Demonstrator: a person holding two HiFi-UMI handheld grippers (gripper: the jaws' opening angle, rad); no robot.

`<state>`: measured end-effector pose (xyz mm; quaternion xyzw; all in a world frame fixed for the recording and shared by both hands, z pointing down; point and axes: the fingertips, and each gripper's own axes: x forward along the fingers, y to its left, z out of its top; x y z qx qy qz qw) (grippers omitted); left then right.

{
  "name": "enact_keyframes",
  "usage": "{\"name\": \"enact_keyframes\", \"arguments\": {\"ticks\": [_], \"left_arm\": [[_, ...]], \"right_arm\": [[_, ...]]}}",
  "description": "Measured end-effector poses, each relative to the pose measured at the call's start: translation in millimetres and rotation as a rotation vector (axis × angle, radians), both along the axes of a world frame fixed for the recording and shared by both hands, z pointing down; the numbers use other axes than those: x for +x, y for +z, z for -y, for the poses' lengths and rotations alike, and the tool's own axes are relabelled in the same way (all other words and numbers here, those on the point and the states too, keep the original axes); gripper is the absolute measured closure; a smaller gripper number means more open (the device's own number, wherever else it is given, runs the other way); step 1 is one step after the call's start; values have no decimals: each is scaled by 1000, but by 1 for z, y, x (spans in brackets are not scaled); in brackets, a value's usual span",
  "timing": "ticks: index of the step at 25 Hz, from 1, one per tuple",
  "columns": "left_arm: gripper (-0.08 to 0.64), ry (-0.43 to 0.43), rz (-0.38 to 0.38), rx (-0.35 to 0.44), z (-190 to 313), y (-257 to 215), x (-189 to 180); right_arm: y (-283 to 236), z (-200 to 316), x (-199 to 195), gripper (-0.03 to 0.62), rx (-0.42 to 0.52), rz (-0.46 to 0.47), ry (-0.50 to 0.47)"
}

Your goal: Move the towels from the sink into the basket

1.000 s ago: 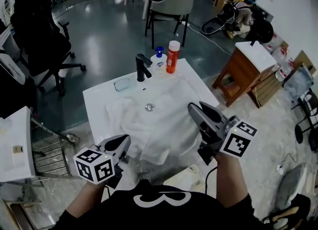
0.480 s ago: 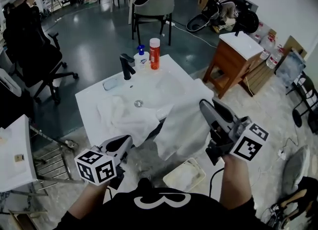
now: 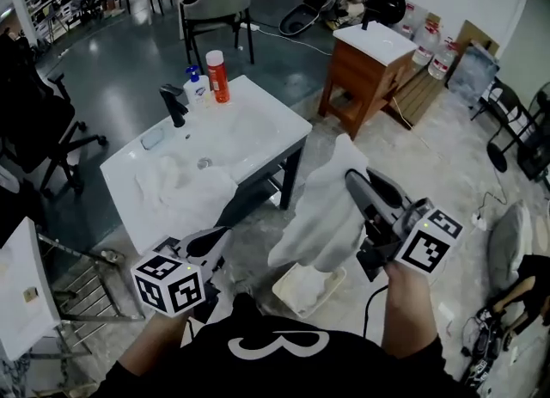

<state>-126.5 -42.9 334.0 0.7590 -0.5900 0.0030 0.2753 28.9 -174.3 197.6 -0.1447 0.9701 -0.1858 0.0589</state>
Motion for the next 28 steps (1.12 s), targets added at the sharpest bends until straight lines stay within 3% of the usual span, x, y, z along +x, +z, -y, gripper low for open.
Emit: {"name": "enact_keyframes", "arguments": {"ticks": [7, 15, 28], "left_arm": [[555, 108, -7, -26, 7, 21, 63], [555, 215, -55, -51, 26, 58, 116], [555, 295, -97, -157, 49, 140, 148]], "right_arm": [[55, -9, 63, 526, -90, -55, 84], [150, -8, 102, 526, -233, -159, 168], [330, 0, 138, 526, -491, -352, 298]]}}
